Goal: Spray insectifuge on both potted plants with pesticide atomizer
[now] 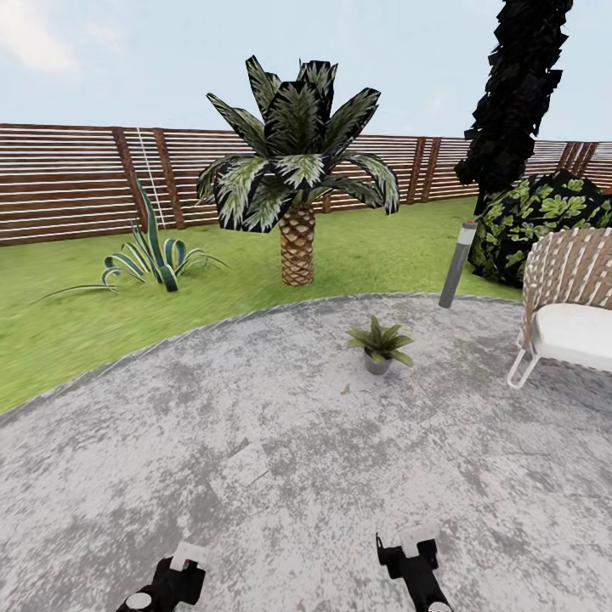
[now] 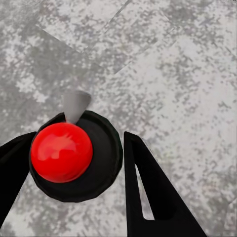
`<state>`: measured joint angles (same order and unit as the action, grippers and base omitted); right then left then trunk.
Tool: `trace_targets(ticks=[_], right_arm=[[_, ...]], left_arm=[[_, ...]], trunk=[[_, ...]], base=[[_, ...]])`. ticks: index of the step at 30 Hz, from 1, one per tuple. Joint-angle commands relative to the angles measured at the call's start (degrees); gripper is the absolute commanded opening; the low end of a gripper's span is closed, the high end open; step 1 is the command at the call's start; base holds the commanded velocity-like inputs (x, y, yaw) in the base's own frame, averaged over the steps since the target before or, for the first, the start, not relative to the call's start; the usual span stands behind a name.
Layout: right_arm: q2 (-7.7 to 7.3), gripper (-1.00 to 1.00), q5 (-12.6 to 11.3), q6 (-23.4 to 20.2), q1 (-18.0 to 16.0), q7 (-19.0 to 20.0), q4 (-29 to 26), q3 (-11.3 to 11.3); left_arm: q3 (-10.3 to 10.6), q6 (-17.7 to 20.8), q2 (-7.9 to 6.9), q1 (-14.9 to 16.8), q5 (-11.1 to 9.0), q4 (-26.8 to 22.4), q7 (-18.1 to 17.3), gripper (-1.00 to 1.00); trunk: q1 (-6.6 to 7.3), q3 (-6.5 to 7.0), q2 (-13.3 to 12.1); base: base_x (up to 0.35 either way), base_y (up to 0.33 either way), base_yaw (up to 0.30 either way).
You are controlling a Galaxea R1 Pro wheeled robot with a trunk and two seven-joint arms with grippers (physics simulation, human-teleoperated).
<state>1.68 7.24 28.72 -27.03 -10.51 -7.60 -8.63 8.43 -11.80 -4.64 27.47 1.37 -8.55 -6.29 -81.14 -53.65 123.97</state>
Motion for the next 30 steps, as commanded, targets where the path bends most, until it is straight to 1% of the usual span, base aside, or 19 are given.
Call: trace_targets(ticks=[1,6,10,11,12,13,14,15,17,18,19,20,21,22,23,26,27,28,30], right_arm=[[0.0,1.0,0.6,0.0,0.0,-0.4,-0.3,-0.2],[-0.12,1.0,1.1,0.0,-0.1,0.2,-1.9,-0.4],[-1.33,1.0,1.2,-0.1,-0.1,1.5,-3.2,-0.4],[-2.39,1.0,1.2,-0.1,-0.1,7.7,-10.7,-0.4],[-3.24,1.0,1.2,-0.1,-0.2,10.7,-12.0,-0.4],[-3.79,1.0,1.3,-0.1,-0.2,12.8,-12.7,-0.4],[-4.29,1.0,1.6,-0.1,-0.2,14.7,-13.3,-0.4],[-4.9,1.0,2.4,-0.2,-0.2,17.5,-14.1,-0.4],[-5.58,1.0,5.5,-0.2,-0.5,21.6,-14.9,-0.4],[-5.74,1.0,7.8,-0.2,-0.7,23.0,-15.2,-0.4],[-5.83,1.0,10.8,-0.2,-1.1,24.6,-15.3,-0.4],[-5.86,1.0,12.2,-0.3,-1.3,25.5,-15.3,-0.4],[-5.88,1.0,14.2,-0.3,-1.8,27.4,-15.4,-0.4],[-5.89,1.0,15.4,-0.3,-2.3,29.4,-15.4,-0.3],[-5.89,1.0,15.9,-0.3,-2.6,30.9,-15.4,-0.3],[-5.93,1.0,16.6,-0.3,-3.3,36.7,-15.4,-0.4],[-5.92,1.0,16.7,-0.3,-3.4,37.7,-15.4,-0.4],[-5.91,1.0,17.0,-0.3,-3.4,39.2,-15.4,-0.4],[-5.93,1.0,18.0,-0.3,-3.5,41.9,-15.5,-0.4]], left_arm=[[0.4,-0.2,-0.36,0.4,0.2,0.0,-0.1,-1.0],[0.6,0.2,-0.88,2.0,1.6,-0.1,-1.1,-1.0],[0.6,0.6,-1.03,3.3,2.8,-0.1,-2.3,-1.0],[0.6,0.6,-1.04,5.9,8.3,-0.1,-8.3,-1.0],[0.7,0.6,-1.06,6.5,8.9,-0.1,-9.6,-1.0],[0.7,0.6,-1.05,6.9,9.8,-0.1,-10.6,-1.0],[0.7,0.6,-1.06,7.2,11.1,-0.1,-11.7,-1.0],[0.6,0.6,-1.03,7.7,13.8,-0.1,-13.7,-1.0],[0.6,0.8,-0.95,8.7,20.0,-0.1,-17.3,-1.0],[0.6,1.0,-0.89,9.0,22.4,-0.1,-18.8,-1.0],[0.5,1.3,-0.83,9.2,24.6,-0.1,-20.5,-1.0],[0.6,1.4,-0.8,9.2,25.5,-0.1,-21.4,-1.0],[0.6,1.4,-0.76,9.2,26.8,-0.1,-23.0,-1.0],[0.6,1.5,-0.76,9.3,28.0,-0.1,-24.5,-1.0],[0.6,1.6,-0.78,9.3,28.7,-0.3,-25.3,-1.0],[0.6,2.3,-0.75,9.5,31.7,-2.0,-27.3,-1.0],[0.6,2.5,-0.66,9.5,32.5,-2.2,-27.9,-1.0],[0.6,2.9,-0.5,9.5,33.7,-2.3,-28.9,-1.0],[0.6,3.1,-0.28,9.5,35.6,-2.5,-30.4,-1.0]], trunk=[[0.01,-0.05,0.0],[0.01,-0.05,0.0],[0.01,-0.05,0.0],[0.01,-0.05,0.0],[0.01,-0.05,0.0],[0.01,-0.05,0.0],[0.01,-0.05,0.0],[0.01,-0.05,0.0],[0.01,-0.05,0.0],[0.01,-0.05,0.0],[0.01,-0.05,0.0],[0.01,-0.05,0.0],[0.01,-0.05,0.0],[0.01,-0.05,0.0],[0.01,-0.05,0.0],[0.01,-0.05,0.0],[0.01,-0.05,0.0],[0.01,-0.05,0.0],[0.01,-0.05,0.0]], base=[[0.0,0.0,0.0],[0.0,0.0,0.0],[0.0,0.0,0.0],[0.0,0.0,0.0],[0.0,0.0,0.0],[0.0,0.0,0.0],[0.0,0.0,0.0],[0.0,0.0,0.0],[0.0,0.0,0.0],[0.0,0.0,0.0],[0.0,0.0,0.0],[0.0,0.0,0.0],[0.0,0.0,0.0],[0.0,0.0,0.0],[0.0,0.0,0.0],[0.0,0.0,0.0],[0.0,0.0,0.0],[0.0,0.0,0.0],[0.0,0.0,0.0]])
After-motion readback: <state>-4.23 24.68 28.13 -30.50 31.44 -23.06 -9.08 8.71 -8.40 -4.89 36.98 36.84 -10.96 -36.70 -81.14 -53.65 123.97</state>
